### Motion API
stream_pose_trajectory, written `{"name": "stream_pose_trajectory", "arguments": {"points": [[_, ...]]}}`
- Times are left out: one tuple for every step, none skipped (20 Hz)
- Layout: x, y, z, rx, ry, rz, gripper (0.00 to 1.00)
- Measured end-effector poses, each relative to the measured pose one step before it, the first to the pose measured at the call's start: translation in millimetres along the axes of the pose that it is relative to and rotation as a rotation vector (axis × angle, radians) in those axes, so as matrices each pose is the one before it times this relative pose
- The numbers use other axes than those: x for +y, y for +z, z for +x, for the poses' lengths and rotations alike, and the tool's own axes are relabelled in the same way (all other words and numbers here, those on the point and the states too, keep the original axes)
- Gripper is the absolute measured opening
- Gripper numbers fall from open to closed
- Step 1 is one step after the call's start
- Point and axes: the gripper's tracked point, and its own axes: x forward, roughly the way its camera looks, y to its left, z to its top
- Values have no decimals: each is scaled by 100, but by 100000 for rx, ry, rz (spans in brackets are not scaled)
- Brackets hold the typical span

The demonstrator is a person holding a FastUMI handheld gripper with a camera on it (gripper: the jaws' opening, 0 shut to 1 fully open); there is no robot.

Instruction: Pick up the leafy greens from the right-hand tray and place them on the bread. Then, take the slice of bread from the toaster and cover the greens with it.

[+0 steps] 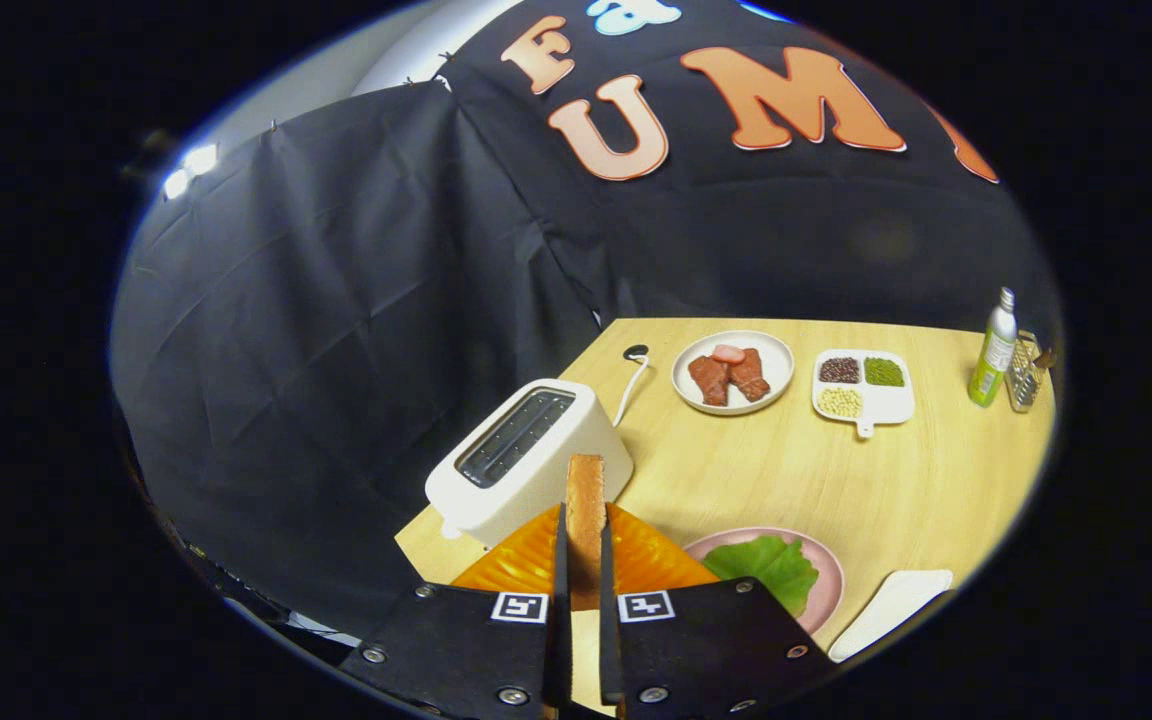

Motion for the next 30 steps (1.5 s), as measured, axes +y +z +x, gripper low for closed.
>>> {"name": "stream_pose_trajectory", "arguments": {"points": [[-674, -766, -347, 82, -715, 714, 11], [-744, -863, -209, 486, -690, 677, 11], [-1342, -446, 241, 285, -873, 774, 11], [-788, -751, -12, 430, -610, 872, 11], [-683, -759, -15, -143, -628, 1164, 11], [-707, -553, 57, 47, -161, 1208, 11], [-668, -398, -27, -265, -272, 1772, 11], [-702, -619, 86, 601, 198, 1391, 11], [-582, -706, 46, 375, -171, 2139, 11], [-668, -776, 112, 1288, 143, 1598, 11], [-769, -580, 260, 552, -628, 1938, 11], [-809, -582, 250, 423, -1071, 1258, 11], [-986, -367, 91, -1098, -1735, 577, 11], [-805, 205, 2, -2352, -1222, 362, 11], [-624, 230, -125, -1806, -582, 809, 12], [-309, -312, -17, -805, -22, 841, 11], [-450, -366, 176, -233, -524, 185, 11], [-656, -215, 128, -306, -1788, -1126, 11], [-785, -326, -102, -608, -2161, -1594, 11], [-601, -255, -56, -163, -912, -783, 11], [-94, -182, -85, -484, -357, -279, 11], [-160, 16, 52, -834, -573, -222, 13], [-221, 127, 38, -1390, -654, -842, 15], [-234, 97, 29, -1409, -1175, -1770, 20], [-261, 48, -1, -1149, -1671, -2435, 24], [-432, 267, -83, -1742, -2156, -3199, 31], [-459, 414, -9, -2597, -3095, -3226, 35], [-716, 772, -124, -3539, -3522, -3003, 40], [-709, 821, -283, -3939, -3220, -1866, 42], [-536, 1128, -309, -4517, -2075, -1001, 45]]}}
